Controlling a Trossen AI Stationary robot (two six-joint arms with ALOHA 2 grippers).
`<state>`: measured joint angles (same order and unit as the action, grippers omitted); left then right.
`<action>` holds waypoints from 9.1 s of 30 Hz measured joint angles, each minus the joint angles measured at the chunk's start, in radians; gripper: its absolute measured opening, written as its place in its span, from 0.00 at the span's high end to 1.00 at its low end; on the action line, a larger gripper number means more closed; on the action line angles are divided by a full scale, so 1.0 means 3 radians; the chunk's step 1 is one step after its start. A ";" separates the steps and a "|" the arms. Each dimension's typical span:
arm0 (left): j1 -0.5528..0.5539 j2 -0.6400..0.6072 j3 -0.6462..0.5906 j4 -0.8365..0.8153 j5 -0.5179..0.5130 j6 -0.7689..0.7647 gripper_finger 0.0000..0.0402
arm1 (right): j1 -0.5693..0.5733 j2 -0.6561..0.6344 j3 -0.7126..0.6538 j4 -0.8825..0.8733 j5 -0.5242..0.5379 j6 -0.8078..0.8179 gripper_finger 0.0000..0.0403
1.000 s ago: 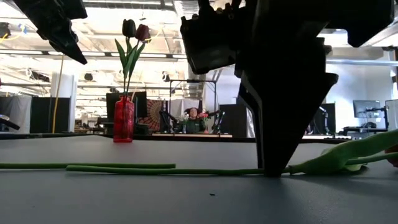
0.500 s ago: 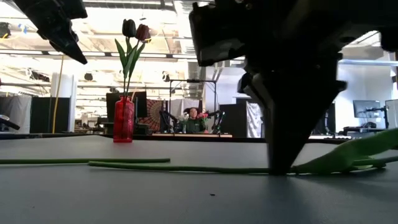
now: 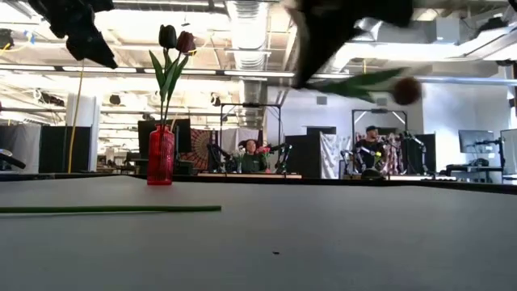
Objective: Sort flowers into vase by color
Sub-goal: Put the dark red tulip into the red vase, then put the black tulip into the red vase
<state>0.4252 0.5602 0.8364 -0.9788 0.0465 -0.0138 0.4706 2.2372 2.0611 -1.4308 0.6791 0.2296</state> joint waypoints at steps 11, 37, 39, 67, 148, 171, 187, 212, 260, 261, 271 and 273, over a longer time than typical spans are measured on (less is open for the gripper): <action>-0.0001 0.0013 0.0193 -0.0051 0.1376 -0.0547 0.53 | -0.0387 0.0001 0.0287 0.0786 0.1194 -0.2305 0.96; -0.0111 0.0728 0.0194 0.0917 0.1458 -0.0554 0.53 | -0.0981 0.0001 0.0288 0.3622 0.0881 -0.6164 0.96; -0.0111 0.0730 0.0194 0.0915 0.1395 -0.0574 0.53 | -0.1021 0.0001 0.0288 0.3805 0.0791 -0.6368 0.96; -0.0109 0.0733 0.0192 0.1079 0.1253 -0.0562 0.86 | -0.1091 0.0000 0.0288 0.4127 0.0460 -0.6740 0.95; 0.2108 0.1037 -0.1821 0.6133 0.0816 -0.1067 1.00 | -0.1614 -0.1481 -0.1401 0.1989 -0.0963 -0.1209 0.81; 0.1987 0.1363 -0.1820 0.5991 0.0743 -0.0761 1.00 | -0.1618 -0.1481 -0.1399 0.1984 -0.0963 -0.1228 0.81; 0.1850 0.1363 -0.1819 0.5623 0.0585 -0.0504 1.00 | -0.1517 -0.1481 -0.1398 0.1983 -0.0963 -0.1192 0.81; 0.1850 0.1357 -0.1817 0.5532 0.0899 -0.0491 0.78 | -0.1501 -0.1478 -0.1398 0.1980 -0.0963 -0.1344 0.81; 0.1093 0.0154 -0.0383 0.0126 0.1129 -0.0239 0.77 | -0.1072 -0.1434 -0.1888 0.3226 -0.2367 -0.1157 0.81; 0.1003 0.0112 -0.0413 0.0132 0.1145 -0.0295 0.77 | -0.1049 -0.1385 -0.1897 0.3286 -0.2367 -0.1100 0.81; 0.0252 -0.0323 -0.0683 0.0174 0.0948 -0.0985 0.77 | -0.0836 -0.0796 -0.1907 0.3945 -0.2383 -0.1044 0.81; 0.0147 -0.0360 -0.0708 0.0189 0.0902 -0.1074 0.77 | -0.0802 -0.0704 -0.1907 0.4151 -0.2435 -0.1055 0.80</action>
<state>0.4694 0.4521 0.6240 -0.9223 0.3172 -0.3360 0.2301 2.0259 1.4891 -0.1856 -0.0515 -0.0867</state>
